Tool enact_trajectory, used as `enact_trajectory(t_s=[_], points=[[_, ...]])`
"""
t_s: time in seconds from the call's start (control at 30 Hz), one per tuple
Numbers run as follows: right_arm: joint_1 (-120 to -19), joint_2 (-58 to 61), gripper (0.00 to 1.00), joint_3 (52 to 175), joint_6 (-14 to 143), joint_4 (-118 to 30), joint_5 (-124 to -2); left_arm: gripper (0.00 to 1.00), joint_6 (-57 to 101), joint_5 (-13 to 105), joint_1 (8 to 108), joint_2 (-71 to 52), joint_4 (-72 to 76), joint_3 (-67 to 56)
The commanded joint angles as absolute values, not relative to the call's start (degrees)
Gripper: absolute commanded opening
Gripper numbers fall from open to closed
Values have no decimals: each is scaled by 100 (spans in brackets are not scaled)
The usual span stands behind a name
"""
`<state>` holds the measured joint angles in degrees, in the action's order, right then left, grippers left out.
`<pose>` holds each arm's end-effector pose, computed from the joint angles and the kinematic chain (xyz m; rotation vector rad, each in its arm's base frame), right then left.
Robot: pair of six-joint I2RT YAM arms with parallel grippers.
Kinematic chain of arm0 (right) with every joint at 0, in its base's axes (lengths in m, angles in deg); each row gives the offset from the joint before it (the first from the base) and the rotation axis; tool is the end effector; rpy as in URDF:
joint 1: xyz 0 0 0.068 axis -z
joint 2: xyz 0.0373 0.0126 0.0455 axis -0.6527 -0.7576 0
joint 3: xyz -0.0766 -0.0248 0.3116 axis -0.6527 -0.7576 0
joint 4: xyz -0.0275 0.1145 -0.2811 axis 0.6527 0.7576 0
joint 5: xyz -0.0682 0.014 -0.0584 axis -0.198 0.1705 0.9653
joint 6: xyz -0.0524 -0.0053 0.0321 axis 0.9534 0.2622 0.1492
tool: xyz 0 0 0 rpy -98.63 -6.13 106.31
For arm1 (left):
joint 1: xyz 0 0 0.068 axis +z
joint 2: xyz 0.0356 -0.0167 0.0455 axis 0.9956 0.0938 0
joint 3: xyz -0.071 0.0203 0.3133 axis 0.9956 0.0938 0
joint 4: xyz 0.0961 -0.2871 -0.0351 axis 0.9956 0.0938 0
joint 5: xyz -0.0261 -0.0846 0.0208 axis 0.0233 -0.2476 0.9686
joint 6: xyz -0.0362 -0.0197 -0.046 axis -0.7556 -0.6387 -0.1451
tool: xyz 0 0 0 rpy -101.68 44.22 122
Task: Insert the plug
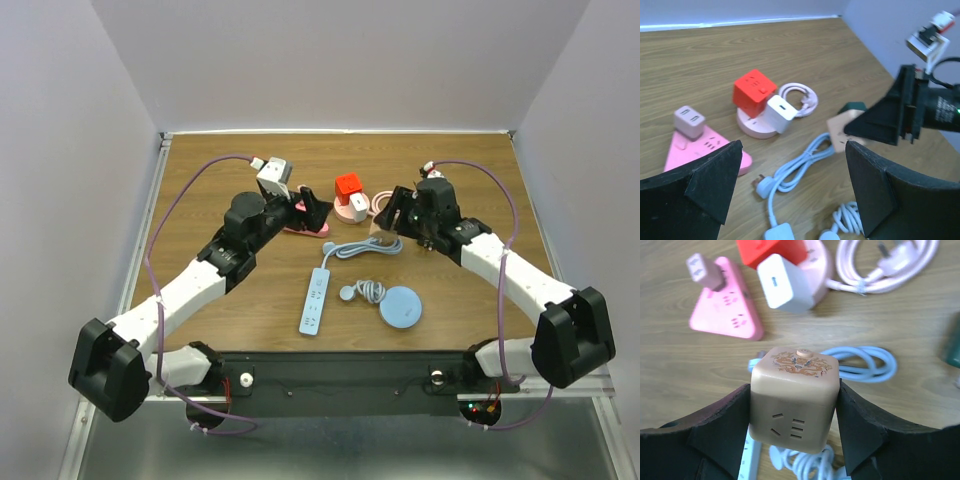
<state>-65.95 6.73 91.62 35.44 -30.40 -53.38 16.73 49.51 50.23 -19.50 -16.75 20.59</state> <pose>0.3004 0.1398 0.2933 0.2270 2.2461 0.5522 0.2491 -0.1754 0.3618 0.3140 1.5692 -0.7649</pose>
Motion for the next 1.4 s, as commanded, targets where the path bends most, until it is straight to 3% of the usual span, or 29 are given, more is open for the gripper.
enact_trajectory(t_s=[0.0, 0.17, 0.4, 0.57, 1.1, 1.37], points=[[-6641, 983, 0, 9214, 3393, -4221, -6168, 95, 1635, 3834, 4946, -1963, -2407, 2192], [-6632, 1256, 0, 8898, 2980, -5083, -6388, 97, 1363, 2972, 4911, -1805, -3057, 2289], [-6632, 1476, 0, 8687, 2558, -5812, -6660, 98, 756, 2724, 4824, -1339, -3708, 2271], [-6667, 1459, 0, 8414, 2127, -6542, -6968, 99, 686, 3250, 4613, -1075, -3797, 2131], [-6992, 1555, 0, 8414, 2091, -6587, -6766, 99, 387, 4613, 4182, -574, -4218, 1832], [-7045, 1625, 0, 8335, 2118, -6517, -6740, 96, 308, 4728, 4111, -372, -4394, 1726]])
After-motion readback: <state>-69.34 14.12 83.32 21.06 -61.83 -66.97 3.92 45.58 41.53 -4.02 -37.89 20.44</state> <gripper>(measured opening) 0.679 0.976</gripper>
